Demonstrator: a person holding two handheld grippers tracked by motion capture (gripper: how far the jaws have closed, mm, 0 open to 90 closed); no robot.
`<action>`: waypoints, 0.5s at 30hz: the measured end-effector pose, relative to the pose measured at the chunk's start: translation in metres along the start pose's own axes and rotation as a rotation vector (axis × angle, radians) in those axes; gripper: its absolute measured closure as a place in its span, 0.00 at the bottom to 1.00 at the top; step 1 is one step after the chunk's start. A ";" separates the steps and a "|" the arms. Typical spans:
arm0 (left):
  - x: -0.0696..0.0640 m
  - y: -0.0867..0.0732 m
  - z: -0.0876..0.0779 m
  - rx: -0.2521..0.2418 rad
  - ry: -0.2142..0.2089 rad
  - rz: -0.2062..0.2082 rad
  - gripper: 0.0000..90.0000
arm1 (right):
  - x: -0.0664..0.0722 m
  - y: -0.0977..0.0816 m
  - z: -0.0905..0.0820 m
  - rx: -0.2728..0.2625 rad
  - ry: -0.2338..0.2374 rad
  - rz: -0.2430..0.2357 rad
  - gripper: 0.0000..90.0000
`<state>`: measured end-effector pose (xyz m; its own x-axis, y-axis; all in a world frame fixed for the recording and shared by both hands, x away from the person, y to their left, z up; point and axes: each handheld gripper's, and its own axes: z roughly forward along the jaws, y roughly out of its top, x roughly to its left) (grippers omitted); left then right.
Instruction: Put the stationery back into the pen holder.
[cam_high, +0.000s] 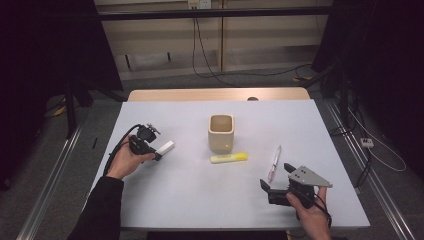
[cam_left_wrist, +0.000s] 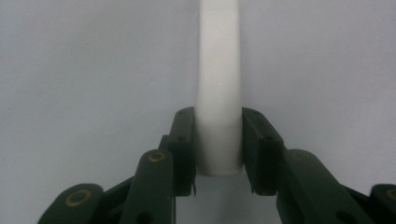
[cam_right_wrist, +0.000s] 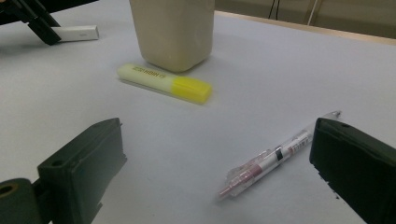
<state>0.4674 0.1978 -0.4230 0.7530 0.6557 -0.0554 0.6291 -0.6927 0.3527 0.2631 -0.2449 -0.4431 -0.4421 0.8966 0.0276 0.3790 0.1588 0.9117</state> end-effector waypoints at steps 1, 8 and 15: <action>0.000 0.000 0.000 -0.001 -0.001 0.000 0.75 | 0.000 0.000 0.000 -0.001 0.000 0.000 0.03; -0.004 0.001 -0.002 -0.022 -0.021 0.007 0.75 | 0.000 0.000 0.000 -0.001 0.001 -0.001 0.03; -0.011 0.003 -0.007 -0.054 -0.061 0.030 0.75 | 0.000 0.000 0.000 0.000 0.003 -0.002 0.03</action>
<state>0.4599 0.1903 -0.4148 0.7829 0.6141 -0.0999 0.5957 -0.6935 0.4052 0.2628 -0.2445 -0.4428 -0.4450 0.8951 0.0271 0.3779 0.1603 0.9119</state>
